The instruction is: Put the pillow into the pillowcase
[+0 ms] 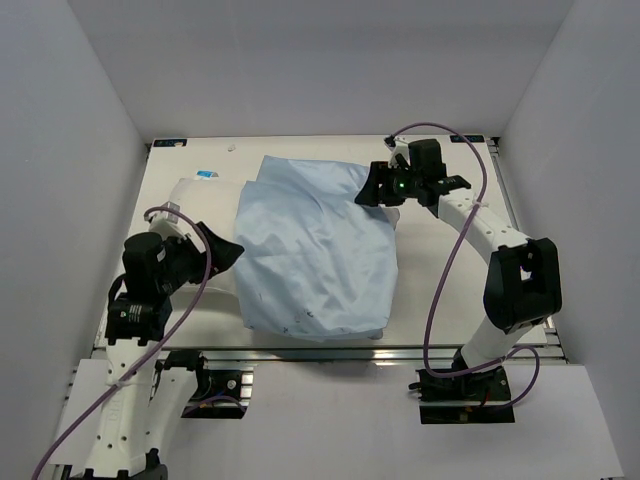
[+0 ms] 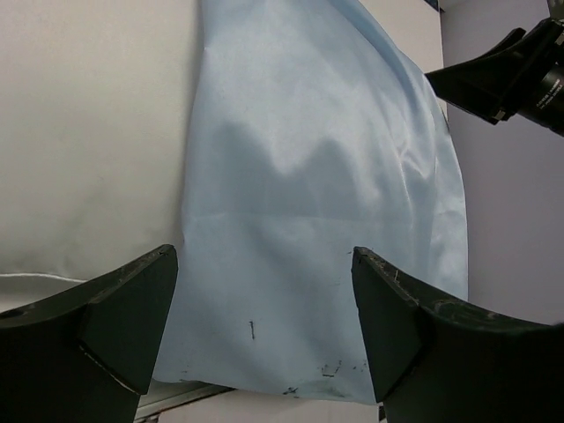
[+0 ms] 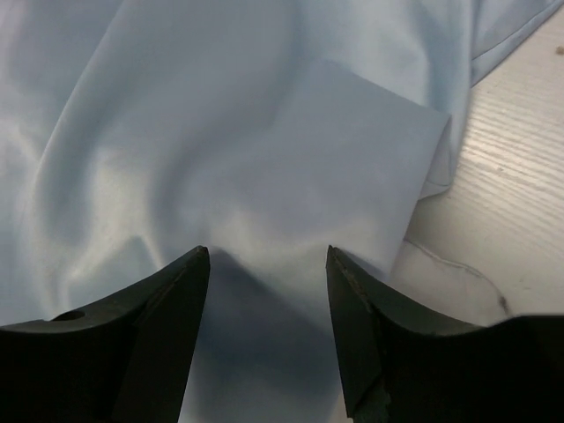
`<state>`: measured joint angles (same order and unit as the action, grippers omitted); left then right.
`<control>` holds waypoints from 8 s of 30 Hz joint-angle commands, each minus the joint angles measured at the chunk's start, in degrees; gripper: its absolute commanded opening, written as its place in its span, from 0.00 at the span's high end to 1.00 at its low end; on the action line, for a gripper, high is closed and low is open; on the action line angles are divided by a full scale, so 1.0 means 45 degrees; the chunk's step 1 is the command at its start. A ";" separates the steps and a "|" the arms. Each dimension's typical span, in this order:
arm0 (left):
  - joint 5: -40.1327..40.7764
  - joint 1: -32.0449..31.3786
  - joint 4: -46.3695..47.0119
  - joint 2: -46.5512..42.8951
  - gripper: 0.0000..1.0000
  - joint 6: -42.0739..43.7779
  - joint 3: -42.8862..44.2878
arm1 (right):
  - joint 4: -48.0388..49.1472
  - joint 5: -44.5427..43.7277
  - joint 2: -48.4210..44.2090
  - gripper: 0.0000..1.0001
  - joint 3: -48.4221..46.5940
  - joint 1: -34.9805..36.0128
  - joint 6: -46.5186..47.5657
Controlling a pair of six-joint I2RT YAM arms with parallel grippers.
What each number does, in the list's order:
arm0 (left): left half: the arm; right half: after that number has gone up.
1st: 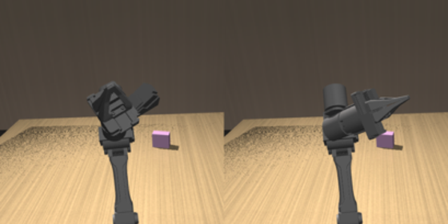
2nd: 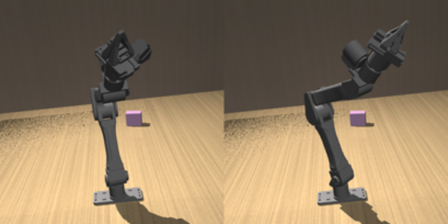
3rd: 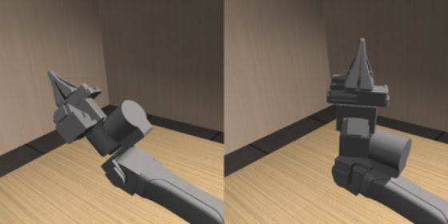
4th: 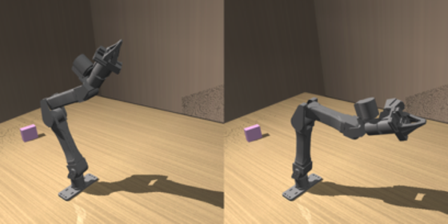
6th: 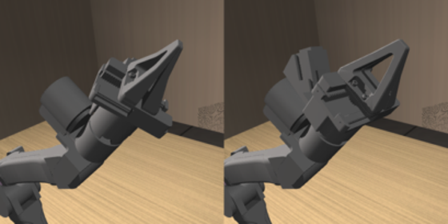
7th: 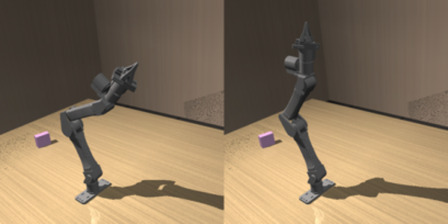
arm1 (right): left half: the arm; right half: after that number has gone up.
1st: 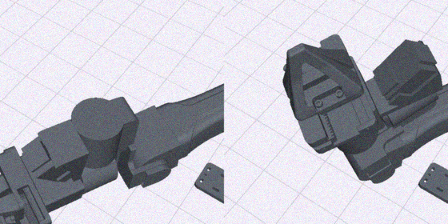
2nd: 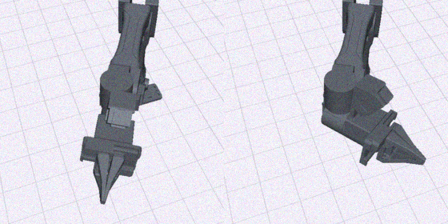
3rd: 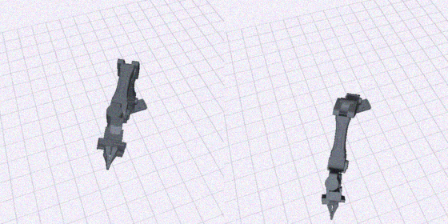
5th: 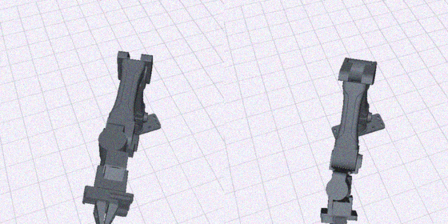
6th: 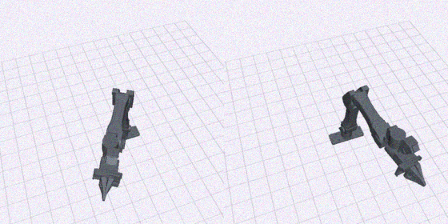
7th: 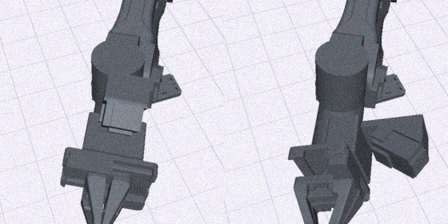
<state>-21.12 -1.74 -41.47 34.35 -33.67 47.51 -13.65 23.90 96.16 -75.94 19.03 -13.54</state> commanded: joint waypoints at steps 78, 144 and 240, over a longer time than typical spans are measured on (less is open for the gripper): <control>-0.0678 -0.3285 0.2656 0.1780 0.18 -0.0897 -0.0363 | -0.3511 0.5164 -0.8163 0.11 0.2792 0.0316 1.3029; 0.2094 -0.6056 0.3650 0.4396 0.20 -0.0214 0.2156 | 0.3561 -0.3280 -0.0667 0.95 -0.2518 0.4364 0.5978; 0.9129 -0.5845 0.4158 0.8501 0.82 0.1916 0.4580 | 0.0904 0.3713 -0.5938 0.87 0.2420 -0.0012 0.4941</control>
<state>17.37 -29.56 -20.99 74.98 -25.74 69.38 -8.67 39.64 72.25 -67.51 17.69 6.00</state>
